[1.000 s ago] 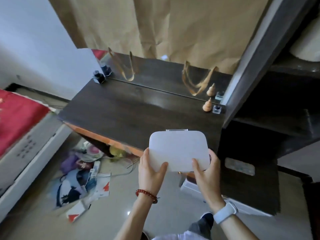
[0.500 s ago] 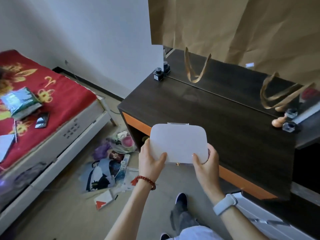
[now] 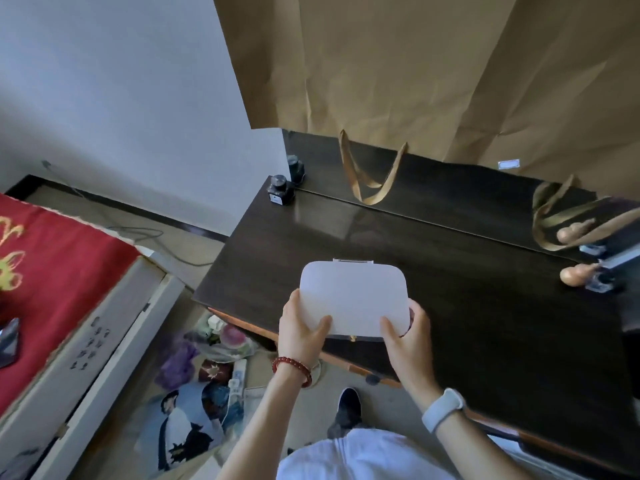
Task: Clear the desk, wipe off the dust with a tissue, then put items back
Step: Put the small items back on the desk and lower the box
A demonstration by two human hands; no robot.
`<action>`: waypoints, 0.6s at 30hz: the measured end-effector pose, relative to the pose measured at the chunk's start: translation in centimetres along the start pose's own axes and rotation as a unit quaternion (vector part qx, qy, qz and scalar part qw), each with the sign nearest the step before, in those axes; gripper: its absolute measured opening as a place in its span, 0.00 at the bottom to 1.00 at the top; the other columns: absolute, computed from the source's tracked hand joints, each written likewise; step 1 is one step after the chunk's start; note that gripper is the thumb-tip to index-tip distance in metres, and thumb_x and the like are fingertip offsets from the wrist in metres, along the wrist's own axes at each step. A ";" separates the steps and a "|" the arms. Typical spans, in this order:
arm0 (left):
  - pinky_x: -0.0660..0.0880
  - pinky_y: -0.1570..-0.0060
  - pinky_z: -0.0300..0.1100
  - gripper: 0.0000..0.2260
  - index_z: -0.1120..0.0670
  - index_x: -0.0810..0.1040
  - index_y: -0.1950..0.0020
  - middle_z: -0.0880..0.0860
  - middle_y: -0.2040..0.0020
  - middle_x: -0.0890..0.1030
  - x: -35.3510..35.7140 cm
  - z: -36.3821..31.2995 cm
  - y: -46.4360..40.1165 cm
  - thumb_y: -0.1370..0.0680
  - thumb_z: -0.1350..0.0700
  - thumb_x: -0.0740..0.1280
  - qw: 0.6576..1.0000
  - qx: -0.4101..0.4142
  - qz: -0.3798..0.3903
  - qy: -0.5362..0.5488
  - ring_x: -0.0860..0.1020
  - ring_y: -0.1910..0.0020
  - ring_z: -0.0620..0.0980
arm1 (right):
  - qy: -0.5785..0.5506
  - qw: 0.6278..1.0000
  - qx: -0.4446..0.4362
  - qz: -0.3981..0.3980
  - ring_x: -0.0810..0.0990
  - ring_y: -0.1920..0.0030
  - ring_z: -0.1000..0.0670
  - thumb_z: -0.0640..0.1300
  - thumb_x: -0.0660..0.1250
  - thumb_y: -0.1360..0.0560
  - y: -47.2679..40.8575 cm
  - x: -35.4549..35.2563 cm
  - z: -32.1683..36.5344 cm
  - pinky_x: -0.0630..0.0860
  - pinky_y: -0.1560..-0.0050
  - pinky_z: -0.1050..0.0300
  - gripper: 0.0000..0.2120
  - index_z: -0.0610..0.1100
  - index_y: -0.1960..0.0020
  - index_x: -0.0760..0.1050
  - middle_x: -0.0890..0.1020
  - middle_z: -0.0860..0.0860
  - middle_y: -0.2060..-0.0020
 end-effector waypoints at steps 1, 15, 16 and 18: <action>0.65 0.38 0.44 0.29 0.56 0.60 0.30 0.55 0.33 0.68 0.5 -0.4 -1.1 0.28 0.57 0.68 1.000 0.002 0.015 -0.004 0.67 0.35 0.54 | 0.000 1.000 0.012 -0.011 0.71 0.40 0.48 0.41 0.68 0.28 -0.8 0.0 0.0 0.69 0.47 0.57 0.25 0.40 0.34 0.64 0.70 0.43 0.38; 0.70 0.38 0.45 0.26 0.55 0.63 0.33 0.54 0.36 0.72 7.1 -2.5 -9.1 0.29 0.62 0.68 0.967 0.035 0.250 -0.020 0.71 0.40 0.48 | -0.016 0.981 0.154 -0.117 0.70 0.38 0.46 0.37 0.64 0.26 -6.2 -2.2 -2.4 0.69 0.43 0.55 0.23 0.41 0.33 0.61 0.69 0.45 0.37; 0.69 0.40 0.41 0.26 0.55 0.63 0.34 0.54 0.36 0.72 7.3 -2.5 -9.4 0.29 0.63 0.68 0.966 0.039 0.255 -0.017 0.70 0.42 0.46 | -0.014 0.980 0.159 -0.120 0.70 0.36 0.45 0.38 0.64 0.26 -6.4 -2.2 -2.5 0.70 0.40 0.52 0.24 0.42 0.32 0.60 0.69 0.45 0.36; 0.68 0.44 0.37 0.27 0.56 0.63 0.33 0.54 0.36 0.71 7.5 -2.4 -9.8 0.29 0.64 0.68 0.965 0.037 0.261 -0.016 0.69 0.44 0.44 | -0.008 0.978 0.172 -0.118 0.68 0.35 0.46 0.39 0.63 0.25 -6.6 -2.3 -2.7 0.68 0.35 0.49 0.25 0.44 0.31 0.59 0.68 0.45 0.34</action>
Point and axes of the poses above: each hand's wrist, its own y-axis away from the middle knuckle, its own x-axis out of the palm, z = x × y, the point moved 2 cm from there along -y, towards the middle knuckle
